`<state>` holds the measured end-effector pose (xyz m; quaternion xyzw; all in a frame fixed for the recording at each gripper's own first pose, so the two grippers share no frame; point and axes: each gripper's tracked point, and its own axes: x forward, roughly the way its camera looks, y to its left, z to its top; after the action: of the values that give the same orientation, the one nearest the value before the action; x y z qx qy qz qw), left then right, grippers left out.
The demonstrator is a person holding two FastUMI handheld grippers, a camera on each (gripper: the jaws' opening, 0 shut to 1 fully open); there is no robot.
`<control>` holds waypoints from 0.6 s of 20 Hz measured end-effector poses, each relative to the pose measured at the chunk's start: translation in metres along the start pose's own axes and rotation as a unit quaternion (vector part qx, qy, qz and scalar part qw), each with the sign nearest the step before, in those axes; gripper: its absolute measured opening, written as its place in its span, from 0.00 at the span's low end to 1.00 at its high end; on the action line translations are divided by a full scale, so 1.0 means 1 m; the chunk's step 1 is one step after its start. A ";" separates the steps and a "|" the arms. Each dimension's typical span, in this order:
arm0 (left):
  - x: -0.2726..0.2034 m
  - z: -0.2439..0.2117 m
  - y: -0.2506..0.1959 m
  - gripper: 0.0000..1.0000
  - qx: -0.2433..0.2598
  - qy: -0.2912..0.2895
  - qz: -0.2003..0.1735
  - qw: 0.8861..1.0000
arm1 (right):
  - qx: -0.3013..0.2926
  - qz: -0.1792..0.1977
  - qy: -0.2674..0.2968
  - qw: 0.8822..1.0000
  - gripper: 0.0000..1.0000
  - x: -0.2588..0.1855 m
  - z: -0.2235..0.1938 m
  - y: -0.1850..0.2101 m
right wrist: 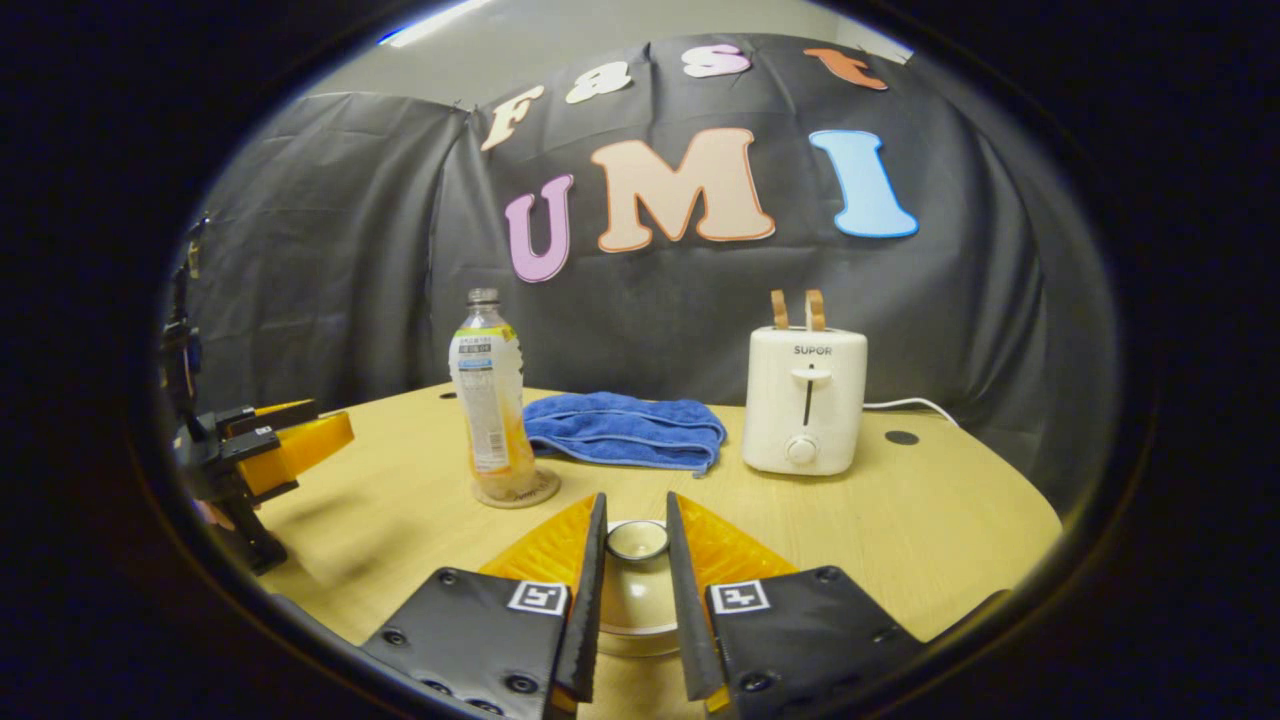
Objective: Open the teacup lid with one hand, grasp the water bottle and pour water into the teacup with the other hand; after pouring, place the water bottle on the coaster and then close the teacup lid.
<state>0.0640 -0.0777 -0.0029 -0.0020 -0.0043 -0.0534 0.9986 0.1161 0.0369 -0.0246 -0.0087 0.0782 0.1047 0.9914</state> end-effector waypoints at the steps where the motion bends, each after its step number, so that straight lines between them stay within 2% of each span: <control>1: -0.001 0.001 -0.001 0.94 0.000 0.000 0.000 1.000 | -0.003 0.001 -0.002 1.000 0.50 -0.001 0.000 0.001; 8: 0.000 0.000 -0.001 0.94 0.000 0.000 0.000 1.000 | -0.001 0.000 -0.021 1.000 1.00 -0.008 0.006 0.002; 9: 0.000 0.001 0.000 0.94 0.000 0.000 0.000 1.000 | -0.001 -0.002 -0.026 1.000 0.89 -0.010 0.006 0.003; 12: 0.000 0.001 0.000 0.94 0.000 0.000 0.000 1.000 | -0.001 -0.005 -0.042 0.999 0.89 -0.021 0.010 0.004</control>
<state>0.0641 -0.0781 -0.0020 -0.0022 -0.0044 -0.0535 0.9986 0.0964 0.0368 -0.0116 -0.0052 0.0366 0.0996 0.9943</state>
